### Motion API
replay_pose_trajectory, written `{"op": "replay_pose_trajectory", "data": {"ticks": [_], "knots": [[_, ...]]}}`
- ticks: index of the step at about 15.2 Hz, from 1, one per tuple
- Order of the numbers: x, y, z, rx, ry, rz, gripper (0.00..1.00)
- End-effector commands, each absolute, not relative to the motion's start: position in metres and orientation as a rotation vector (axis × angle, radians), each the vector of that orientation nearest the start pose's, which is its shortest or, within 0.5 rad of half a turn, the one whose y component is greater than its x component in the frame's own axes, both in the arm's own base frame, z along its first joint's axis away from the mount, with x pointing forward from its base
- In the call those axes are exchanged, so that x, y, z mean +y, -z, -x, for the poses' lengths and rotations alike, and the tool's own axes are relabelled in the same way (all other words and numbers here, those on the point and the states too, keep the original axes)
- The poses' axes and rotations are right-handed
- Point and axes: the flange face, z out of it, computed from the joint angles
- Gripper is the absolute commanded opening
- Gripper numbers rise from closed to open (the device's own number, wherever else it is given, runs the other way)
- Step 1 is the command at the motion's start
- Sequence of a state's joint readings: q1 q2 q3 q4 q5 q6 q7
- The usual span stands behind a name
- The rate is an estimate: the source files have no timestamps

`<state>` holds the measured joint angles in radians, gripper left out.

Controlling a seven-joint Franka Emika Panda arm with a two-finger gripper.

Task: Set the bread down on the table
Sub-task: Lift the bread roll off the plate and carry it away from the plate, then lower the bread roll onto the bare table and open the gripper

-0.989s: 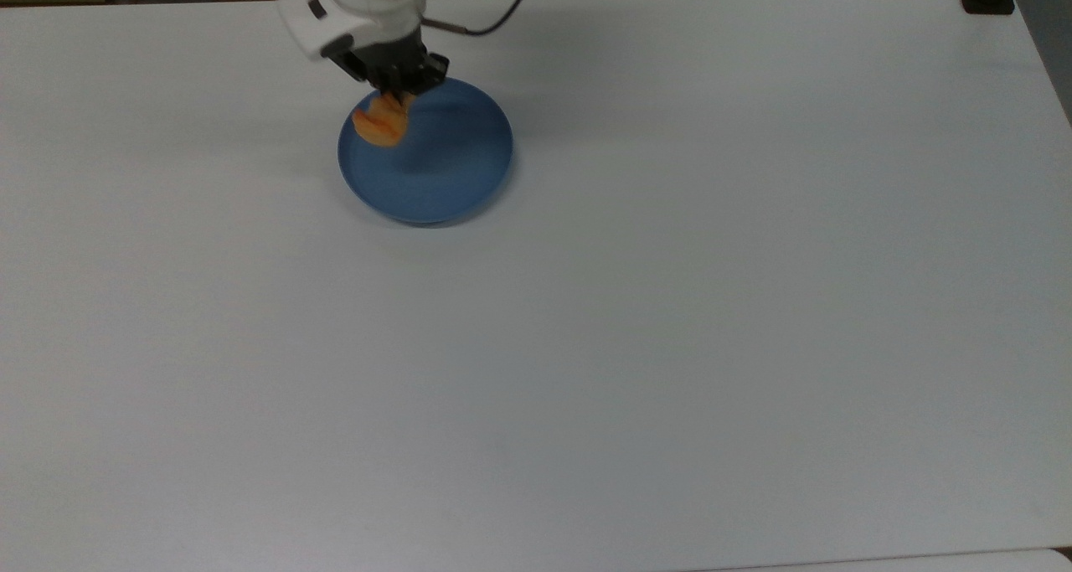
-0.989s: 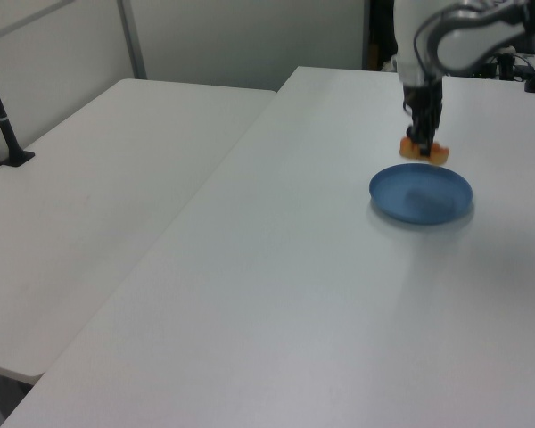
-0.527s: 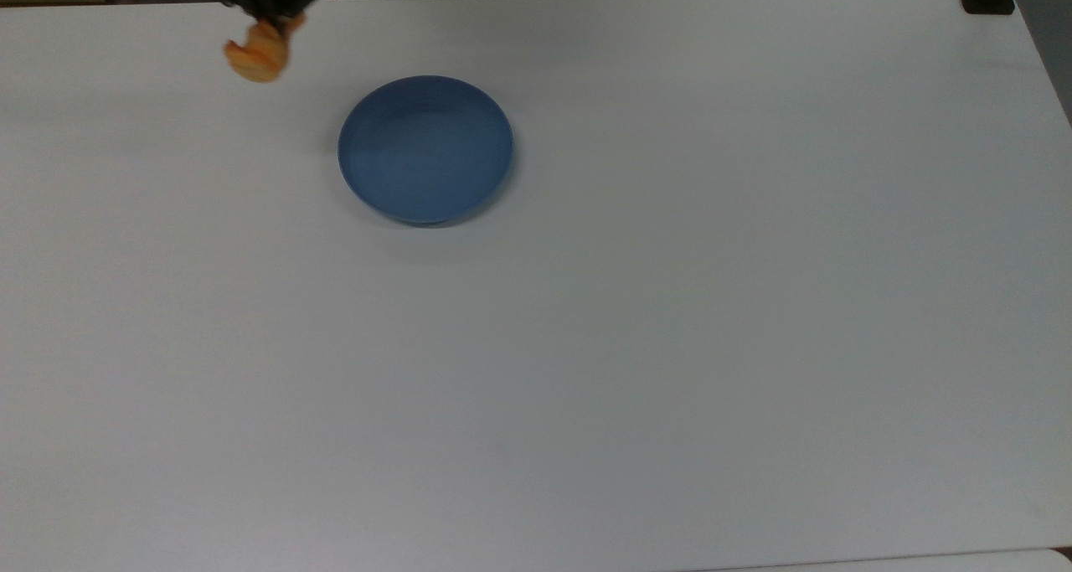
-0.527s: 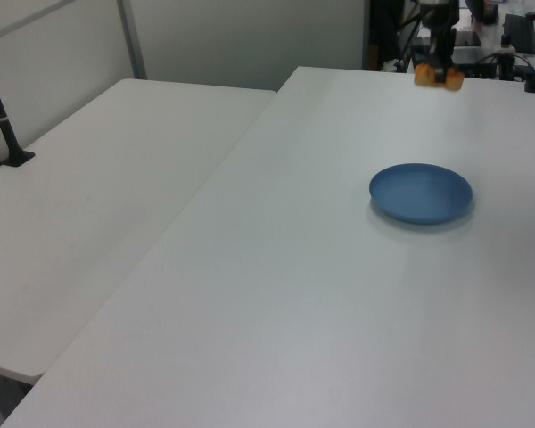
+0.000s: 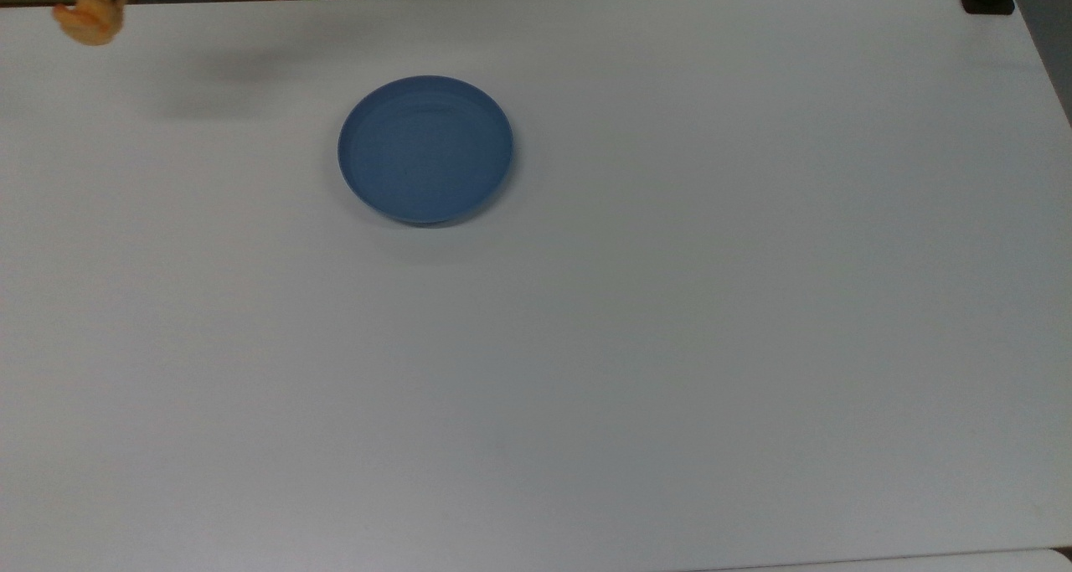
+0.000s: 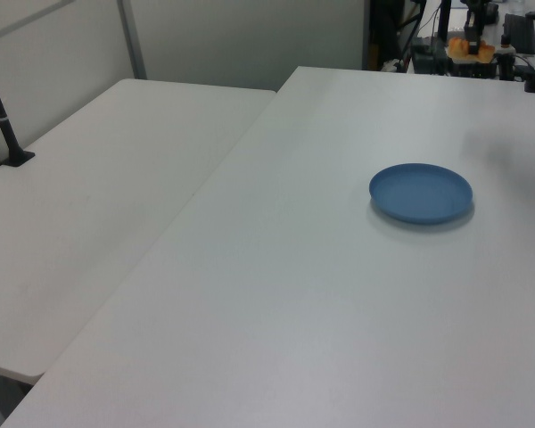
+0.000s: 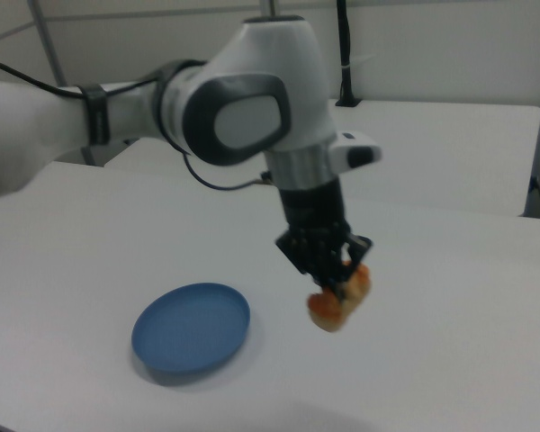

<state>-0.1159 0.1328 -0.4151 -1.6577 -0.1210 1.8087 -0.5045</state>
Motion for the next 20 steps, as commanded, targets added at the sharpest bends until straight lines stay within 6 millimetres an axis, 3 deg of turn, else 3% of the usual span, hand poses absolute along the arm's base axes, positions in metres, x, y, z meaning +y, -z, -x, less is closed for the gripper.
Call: {"op": "replay_pose_trajectory", "data": {"ticks": [1, 3, 8, 12, 13, 15, 17, 20], "knots": [[-0.345, -0.507, -0.528, -0.087, -0.070, 3.367, 0.13], [-0.360, -0.480, -0.532, -0.108, -0.088, 3.391, 0.16], [-0.370, -0.404, -0.542, -0.139, -0.171, 3.408, 0.26], [-0.365, -0.360, -0.546, -0.163, -0.189, 3.414, 0.40], [-0.365, -0.345, -0.546, -0.158, -0.182, 3.424, 0.49], [-0.363, -0.327, -0.550, -0.068, -0.131, 3.451, 0.68], [-0.357, -0.316, -0.555, -0.041, -0.118, 3.455, 0.76], [-0.356, -0.315, -0.555, -0.041, -0.115, 3.455, 0.86]]}}
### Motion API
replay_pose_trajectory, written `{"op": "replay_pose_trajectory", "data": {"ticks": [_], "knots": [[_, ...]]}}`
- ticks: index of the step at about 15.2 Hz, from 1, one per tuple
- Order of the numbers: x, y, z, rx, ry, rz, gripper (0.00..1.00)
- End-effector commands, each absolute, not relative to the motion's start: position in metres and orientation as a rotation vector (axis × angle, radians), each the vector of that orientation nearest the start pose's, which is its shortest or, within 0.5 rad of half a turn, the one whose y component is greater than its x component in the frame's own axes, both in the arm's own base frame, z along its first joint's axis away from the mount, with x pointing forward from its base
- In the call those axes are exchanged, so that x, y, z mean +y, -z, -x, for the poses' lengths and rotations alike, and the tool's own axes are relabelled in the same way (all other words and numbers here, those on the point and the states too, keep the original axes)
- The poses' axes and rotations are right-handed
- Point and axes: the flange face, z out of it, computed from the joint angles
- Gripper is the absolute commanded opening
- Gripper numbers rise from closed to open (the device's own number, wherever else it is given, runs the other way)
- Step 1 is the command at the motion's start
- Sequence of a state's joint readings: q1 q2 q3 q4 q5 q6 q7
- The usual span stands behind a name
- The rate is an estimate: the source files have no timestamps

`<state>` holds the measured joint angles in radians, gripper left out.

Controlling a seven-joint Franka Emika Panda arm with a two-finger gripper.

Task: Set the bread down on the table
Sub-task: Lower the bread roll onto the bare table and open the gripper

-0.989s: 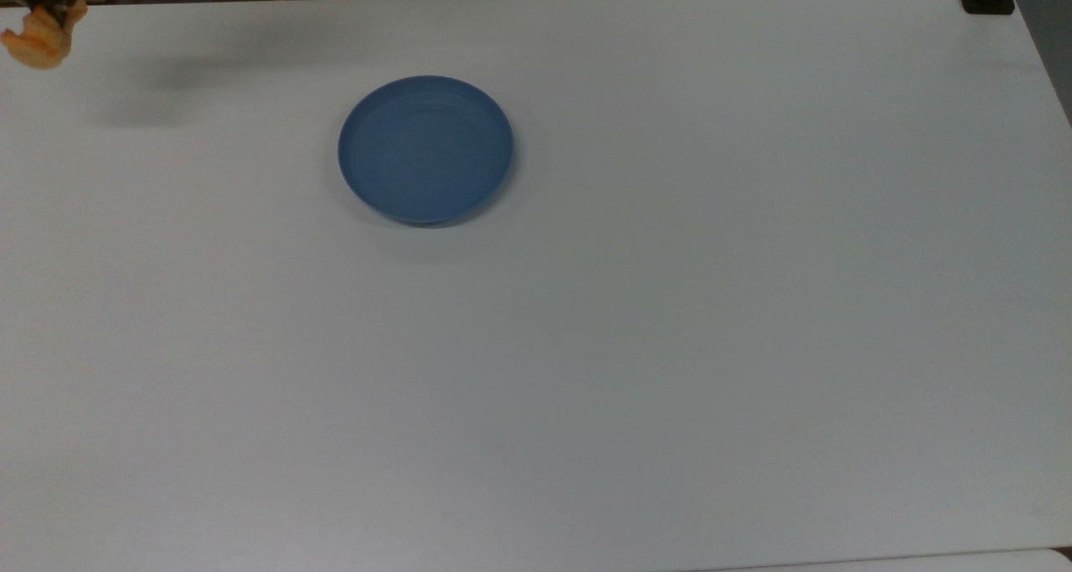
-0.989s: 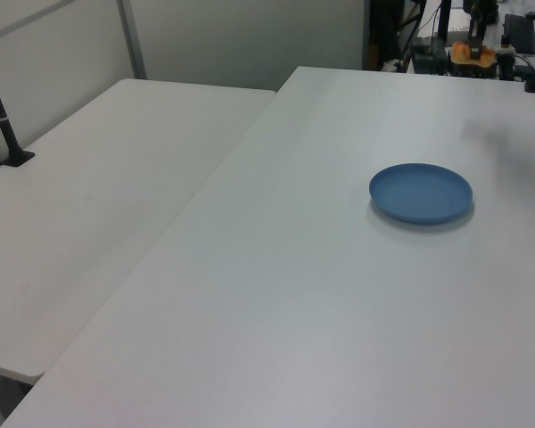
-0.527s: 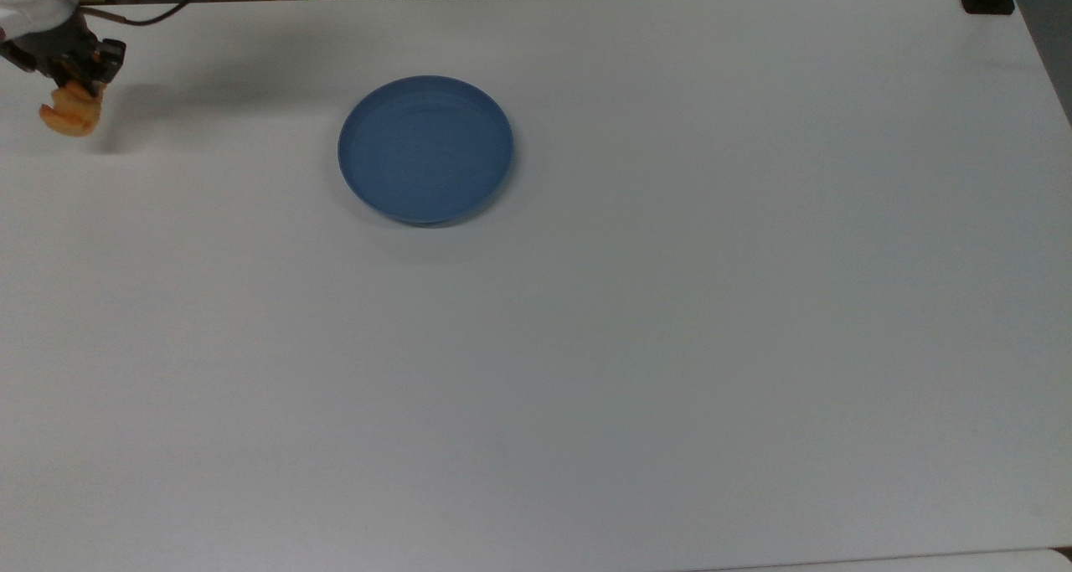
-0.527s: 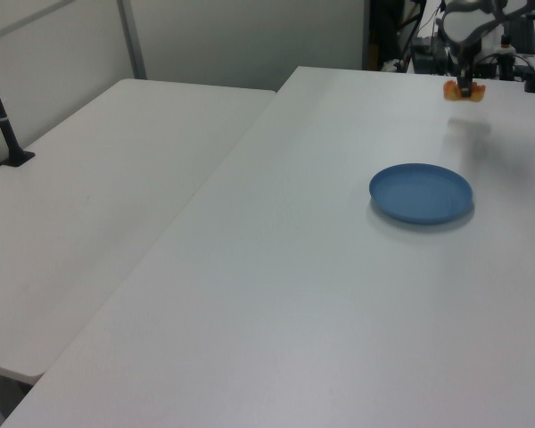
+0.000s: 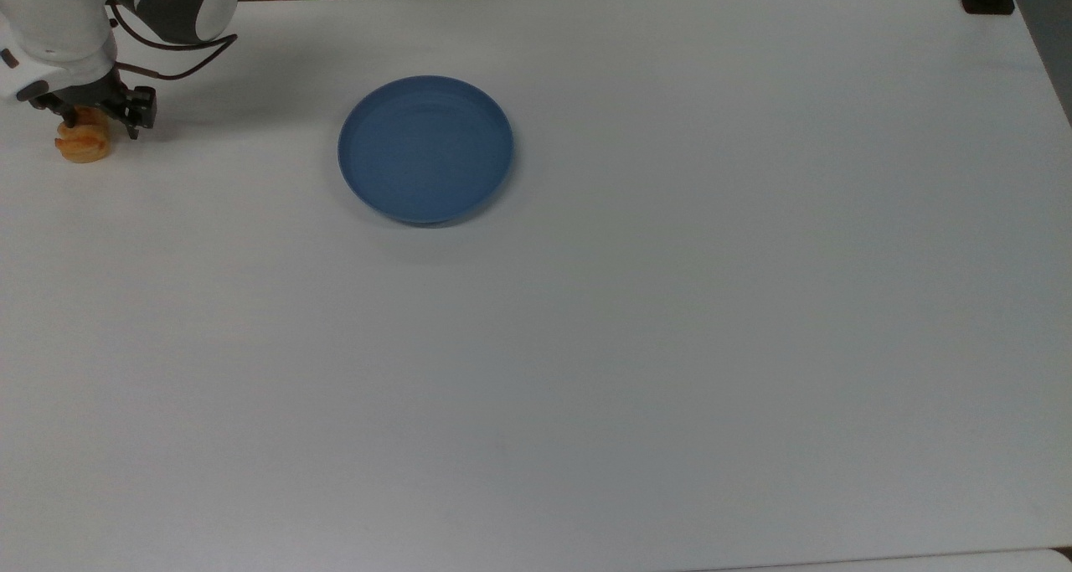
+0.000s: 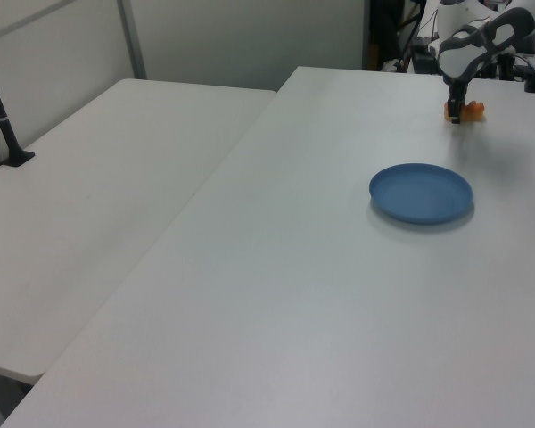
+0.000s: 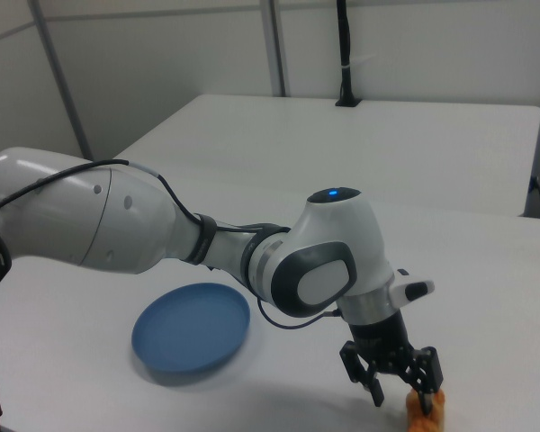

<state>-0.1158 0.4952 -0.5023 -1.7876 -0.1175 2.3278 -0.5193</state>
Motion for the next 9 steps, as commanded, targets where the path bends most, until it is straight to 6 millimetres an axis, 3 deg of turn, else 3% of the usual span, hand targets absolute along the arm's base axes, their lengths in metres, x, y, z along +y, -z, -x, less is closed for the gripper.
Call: {"op": "replay_pose_trajectory", "data": {"ticks": [1, 4, 7, 9], "knots": [[-0.356, -0.316, -0.555, -0.041, -0.115, 3.455, 0.87], [-0.358, -0.340, -0.555, -0.020, -0.065, 3.458, 0.96], [-0.362, -0.382, -0.549, 0.048, 0.042, 3.459, 1.00], [-0.344, -0.408, -0.556, 0.152, 0.089, 3.424, 1.00]]}}
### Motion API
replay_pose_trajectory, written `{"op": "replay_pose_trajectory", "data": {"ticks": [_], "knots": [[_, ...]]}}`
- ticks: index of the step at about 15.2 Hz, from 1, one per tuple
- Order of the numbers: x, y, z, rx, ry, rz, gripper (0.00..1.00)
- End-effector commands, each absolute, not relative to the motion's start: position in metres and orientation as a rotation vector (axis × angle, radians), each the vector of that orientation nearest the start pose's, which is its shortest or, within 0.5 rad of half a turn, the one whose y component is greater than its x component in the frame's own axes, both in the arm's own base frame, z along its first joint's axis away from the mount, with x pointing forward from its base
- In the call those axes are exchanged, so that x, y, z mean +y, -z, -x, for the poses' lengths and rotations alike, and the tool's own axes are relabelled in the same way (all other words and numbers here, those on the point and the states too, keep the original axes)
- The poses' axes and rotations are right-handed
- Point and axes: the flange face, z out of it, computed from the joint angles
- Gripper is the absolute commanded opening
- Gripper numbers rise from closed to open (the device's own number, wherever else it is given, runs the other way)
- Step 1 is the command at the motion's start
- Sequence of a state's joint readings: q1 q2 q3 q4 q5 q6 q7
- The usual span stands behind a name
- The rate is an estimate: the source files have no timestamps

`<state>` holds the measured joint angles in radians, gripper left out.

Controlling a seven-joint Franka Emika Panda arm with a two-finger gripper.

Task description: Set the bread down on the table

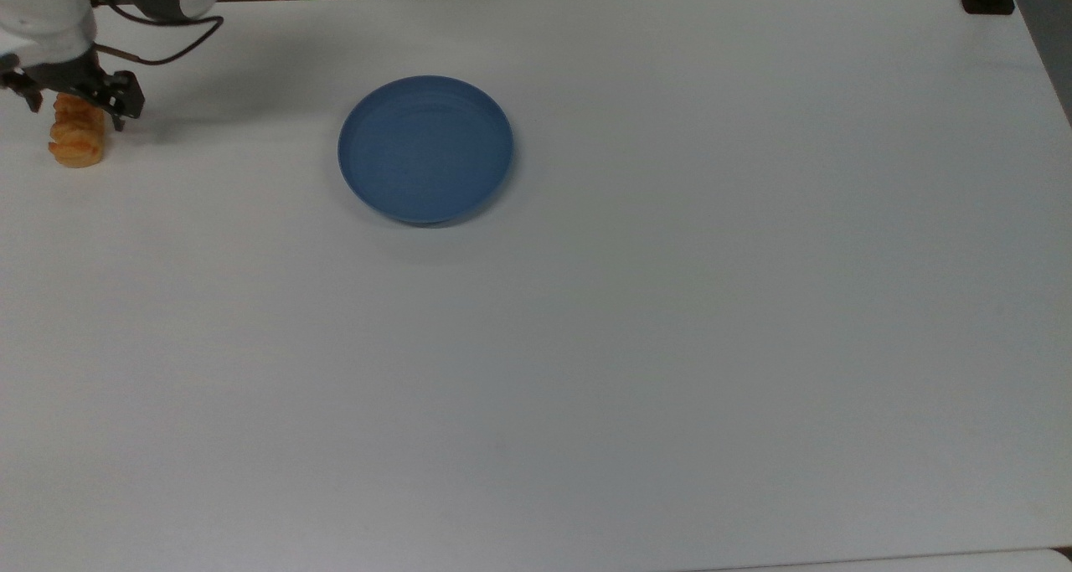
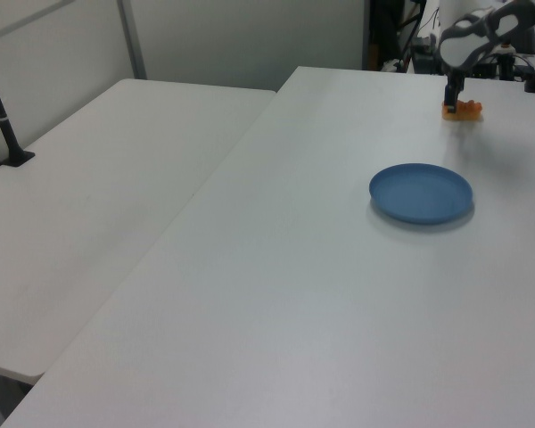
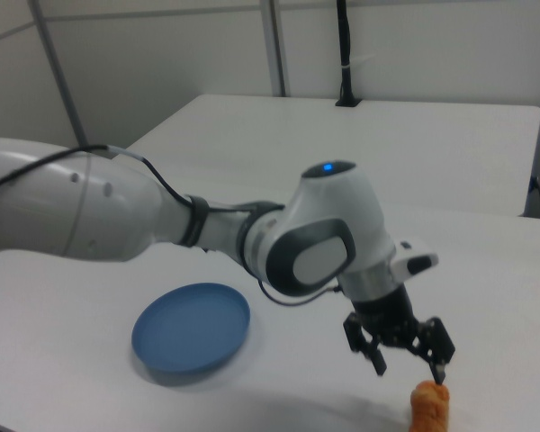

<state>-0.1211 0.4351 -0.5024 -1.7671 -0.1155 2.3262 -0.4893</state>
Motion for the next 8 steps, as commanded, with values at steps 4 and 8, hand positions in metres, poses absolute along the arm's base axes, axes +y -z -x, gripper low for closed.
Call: {"op": "replay_pose_trajectory", "data": {"ticks": [4, 8], "knots": [[-0.268, -0.462, -0.575, 0.261, 0.153, 3.330, 1.00], [-0.194, -0.505, -0.575, 0.214, 0.113, 3.273, 1.00]]}}
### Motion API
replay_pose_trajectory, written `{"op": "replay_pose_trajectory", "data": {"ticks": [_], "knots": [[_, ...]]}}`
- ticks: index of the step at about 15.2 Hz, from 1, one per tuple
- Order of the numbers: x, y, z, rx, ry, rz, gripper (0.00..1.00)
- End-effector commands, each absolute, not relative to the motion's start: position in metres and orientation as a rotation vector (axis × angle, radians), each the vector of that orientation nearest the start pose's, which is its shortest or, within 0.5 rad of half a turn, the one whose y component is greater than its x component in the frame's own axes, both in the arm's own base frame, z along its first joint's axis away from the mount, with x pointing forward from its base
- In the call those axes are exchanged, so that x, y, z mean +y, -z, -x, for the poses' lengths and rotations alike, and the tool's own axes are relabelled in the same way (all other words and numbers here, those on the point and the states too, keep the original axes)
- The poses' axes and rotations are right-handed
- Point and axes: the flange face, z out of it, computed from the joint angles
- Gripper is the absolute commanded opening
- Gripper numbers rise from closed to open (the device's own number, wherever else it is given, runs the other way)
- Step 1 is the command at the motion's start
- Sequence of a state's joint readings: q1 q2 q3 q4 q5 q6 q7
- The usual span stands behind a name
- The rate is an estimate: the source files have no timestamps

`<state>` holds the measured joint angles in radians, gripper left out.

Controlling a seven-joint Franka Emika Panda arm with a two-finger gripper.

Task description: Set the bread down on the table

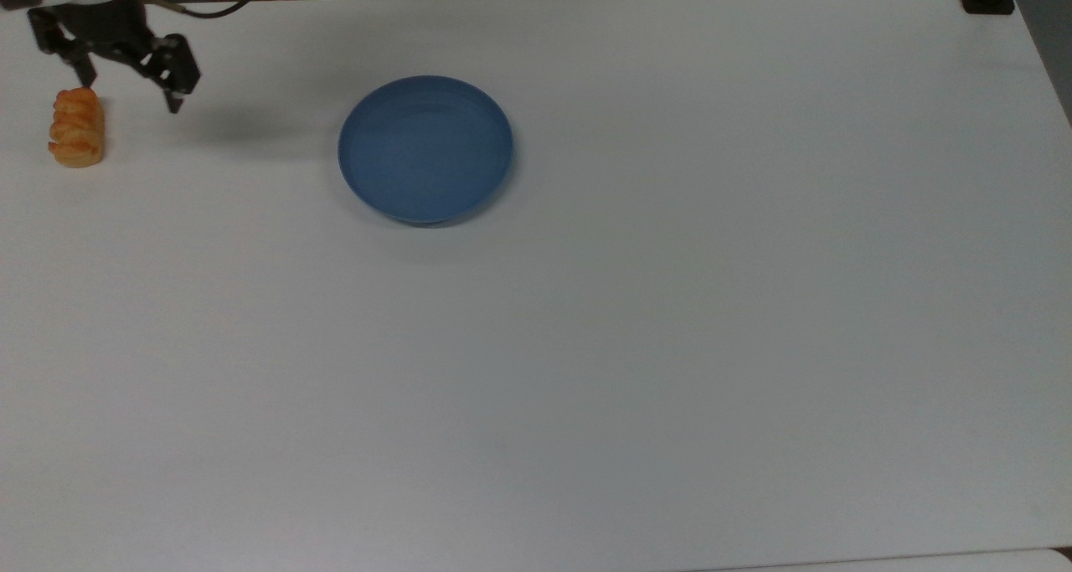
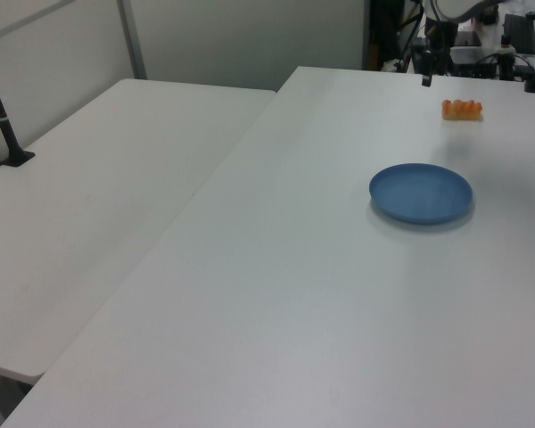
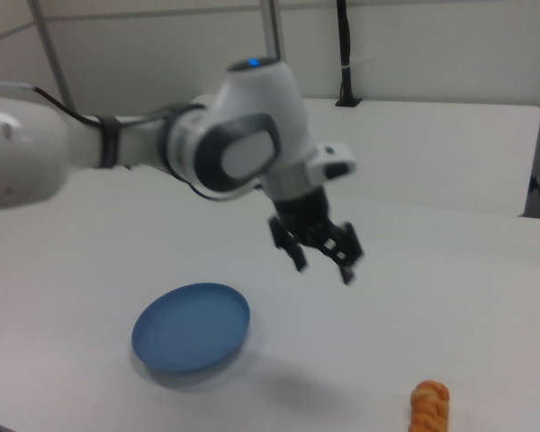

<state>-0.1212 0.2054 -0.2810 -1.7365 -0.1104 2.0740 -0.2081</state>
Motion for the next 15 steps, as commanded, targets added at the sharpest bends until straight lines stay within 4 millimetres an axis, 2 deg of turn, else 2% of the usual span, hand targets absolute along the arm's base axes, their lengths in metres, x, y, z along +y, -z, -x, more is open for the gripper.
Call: {"op": "replay_pose_trajectory", "data": {"ticks": [1, 4, 8, 12, 15], "knots": [[-0.173, -0.511, -0.577, 0.200, 0.106, 3.265, 1.00], [-0.118, -0.527, -0.582, 0.250, 0.132, 3.248, 1.00], [-0.064, -0.546, -0.578, 0.203, 0.116, 3.240, 1.00], [-0.030, -0.565, -0.572, 0.147, 0.006, 3.239, 1.00], [-0.020, -0.571, -0.569, 0.136, 0.008, 3.240, 1.00]]}}
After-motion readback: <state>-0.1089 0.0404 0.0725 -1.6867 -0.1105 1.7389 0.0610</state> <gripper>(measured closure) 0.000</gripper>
